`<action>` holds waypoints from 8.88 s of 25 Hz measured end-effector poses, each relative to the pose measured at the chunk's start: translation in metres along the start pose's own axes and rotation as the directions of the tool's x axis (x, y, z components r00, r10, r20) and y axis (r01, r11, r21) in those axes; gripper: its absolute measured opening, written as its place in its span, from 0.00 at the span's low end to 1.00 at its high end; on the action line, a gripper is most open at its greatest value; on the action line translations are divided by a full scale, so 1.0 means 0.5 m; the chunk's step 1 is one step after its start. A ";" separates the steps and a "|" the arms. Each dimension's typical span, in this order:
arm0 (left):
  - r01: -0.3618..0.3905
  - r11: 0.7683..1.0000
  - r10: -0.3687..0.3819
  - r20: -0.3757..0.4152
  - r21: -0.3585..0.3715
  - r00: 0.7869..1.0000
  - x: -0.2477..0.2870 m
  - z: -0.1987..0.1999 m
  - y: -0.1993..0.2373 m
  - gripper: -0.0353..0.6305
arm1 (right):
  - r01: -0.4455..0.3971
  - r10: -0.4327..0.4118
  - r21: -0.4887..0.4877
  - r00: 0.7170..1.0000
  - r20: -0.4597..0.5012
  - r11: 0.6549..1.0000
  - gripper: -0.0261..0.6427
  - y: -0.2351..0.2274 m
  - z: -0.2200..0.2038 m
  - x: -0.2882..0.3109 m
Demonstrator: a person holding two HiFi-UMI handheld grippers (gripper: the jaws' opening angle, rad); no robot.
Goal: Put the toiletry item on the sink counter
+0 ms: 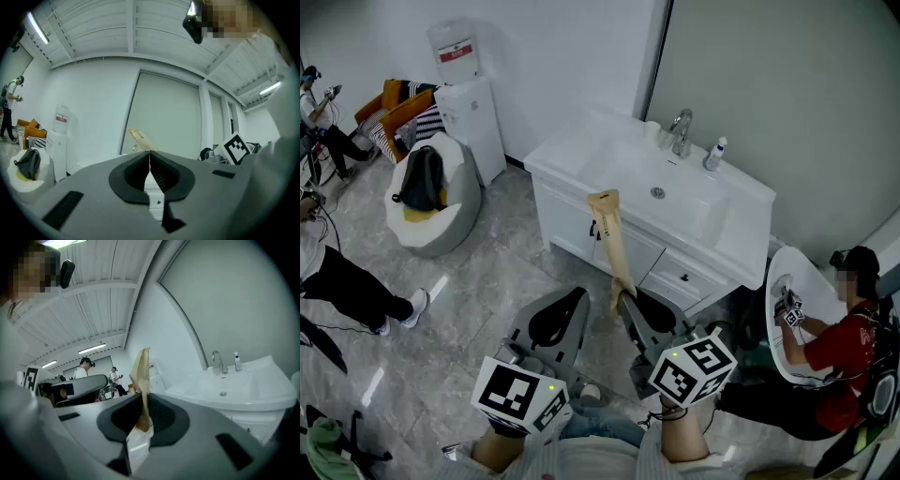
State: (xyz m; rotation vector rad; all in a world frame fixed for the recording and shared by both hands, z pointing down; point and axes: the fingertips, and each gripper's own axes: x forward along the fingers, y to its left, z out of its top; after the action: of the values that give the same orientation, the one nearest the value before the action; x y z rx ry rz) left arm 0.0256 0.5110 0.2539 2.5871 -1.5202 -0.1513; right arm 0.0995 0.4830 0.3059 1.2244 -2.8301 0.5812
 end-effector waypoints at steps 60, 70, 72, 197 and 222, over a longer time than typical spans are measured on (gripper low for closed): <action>0.043 0.997 -0.040 -0.058 0.059 0.998 0.459 0.053 0.569 0.08 | 0.105 -0.103 0.077 0.994 -0.035 0.991 0.13 -0.281 0.113 0.616; 0.049 0.998 -0.047 -0.085 0.026 0.995 0.496 0.022 0.612 0.08 | 0.152 -0.148 0.083 0.987 -0.062 0.985 0.13 -0.332 0.113 0.645; 0.038 0.999 -0.036 -0.080 0.030 0.996 0.511 0.018 0.627 0.08 | 0.148 -0.143 0.080 0.988 -0.065 0.986 0.13 -0.350 0.111 0.661; 0.100 0.988 -0.143 -0.438 -0.119 0.887 1.448 -0.275 0.949 0.08 | -0.088 -0.131 -0.263 0.693 -0.709 0.961 0.13 -1.197 0.056 1.304; 0.084 0.989 -0.129 -0.435 -0.120 0.891 1.442 -0.278 0.961 0.08 | 0.037 -0.234 -0.285 0.679 -0.696 0.958 0.27 -1.220 0.047 1.310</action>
State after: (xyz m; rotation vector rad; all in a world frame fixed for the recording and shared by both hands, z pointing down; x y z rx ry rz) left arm -0.0163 -0.3410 0.4595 2.4060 -1.1760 0.3243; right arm 0.0772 -0.3679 0.5835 0.8731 -2.0355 0.5243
